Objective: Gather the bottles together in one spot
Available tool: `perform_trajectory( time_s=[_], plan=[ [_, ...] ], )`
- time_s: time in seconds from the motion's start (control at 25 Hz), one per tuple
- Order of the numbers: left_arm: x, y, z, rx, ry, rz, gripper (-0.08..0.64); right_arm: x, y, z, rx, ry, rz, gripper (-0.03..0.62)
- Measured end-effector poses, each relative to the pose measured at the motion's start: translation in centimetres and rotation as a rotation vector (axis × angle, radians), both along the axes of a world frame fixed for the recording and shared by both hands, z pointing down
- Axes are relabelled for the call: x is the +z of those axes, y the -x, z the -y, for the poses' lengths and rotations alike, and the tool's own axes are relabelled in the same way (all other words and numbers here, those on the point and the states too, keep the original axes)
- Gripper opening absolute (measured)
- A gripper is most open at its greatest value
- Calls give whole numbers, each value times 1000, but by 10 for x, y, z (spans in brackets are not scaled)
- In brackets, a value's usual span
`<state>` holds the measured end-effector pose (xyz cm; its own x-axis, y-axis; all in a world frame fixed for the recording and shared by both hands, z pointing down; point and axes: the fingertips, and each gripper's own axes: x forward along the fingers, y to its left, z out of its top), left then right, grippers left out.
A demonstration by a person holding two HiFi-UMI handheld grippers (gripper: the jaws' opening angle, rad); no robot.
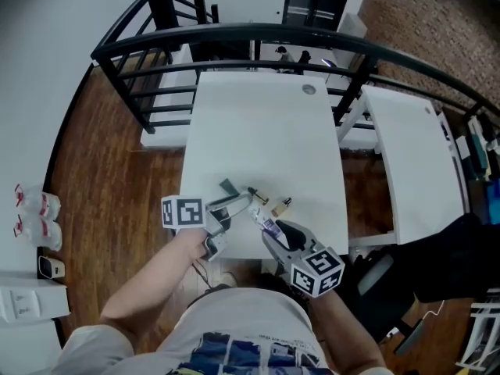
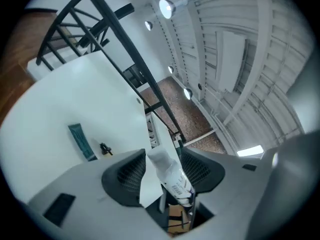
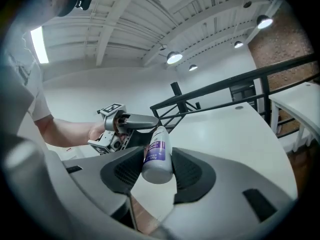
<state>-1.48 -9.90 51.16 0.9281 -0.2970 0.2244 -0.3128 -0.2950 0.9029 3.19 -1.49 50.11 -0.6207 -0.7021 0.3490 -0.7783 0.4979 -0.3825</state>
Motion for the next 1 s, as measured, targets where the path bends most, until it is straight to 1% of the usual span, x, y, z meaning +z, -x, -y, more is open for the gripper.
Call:
perform_trajectory(
  time_s=[0.08,0.12,0.16,0.2,0.4,0.44,0.52,0.72,0.88,1.0],
  plan=[
    [-2,-14,1,-17,53,-65,220,-3,-8,-1,-11,-17,-5,186],
    [-3,-19,1,-22,66,-78,168,-4,-13,-2,-18,-25,-12,186],
    [-5,-25,2,-23,67,-78,147,-4,-19,-2,-26,-34,-23,186],
    [-7,-30,2,-18,60,-73,144,-5,-24,-2,-37,-44,-38,186],
    [-23,-52,7,19,-20,-17,130,-2,-44,3,-94,-94,-112,189],
    [-29,-57,9,25,-47,-7,126,0,-47,5,-104,-103,-129,190],
    [-40,-68,15,39,-128,24,121,2,-55,13,-115,-120,-153,194],
    [-64,-96,34,74,-310,92,114,7,-74,44,-125,-143,-178,196],
    [-84,-116,46,96,-433,108,112,3,-86,65,-127,-157,-180,201],
    [-85,-122,62,86,-522,195,110,7,-101,76,-124,-144,-182,212]
  ],
)
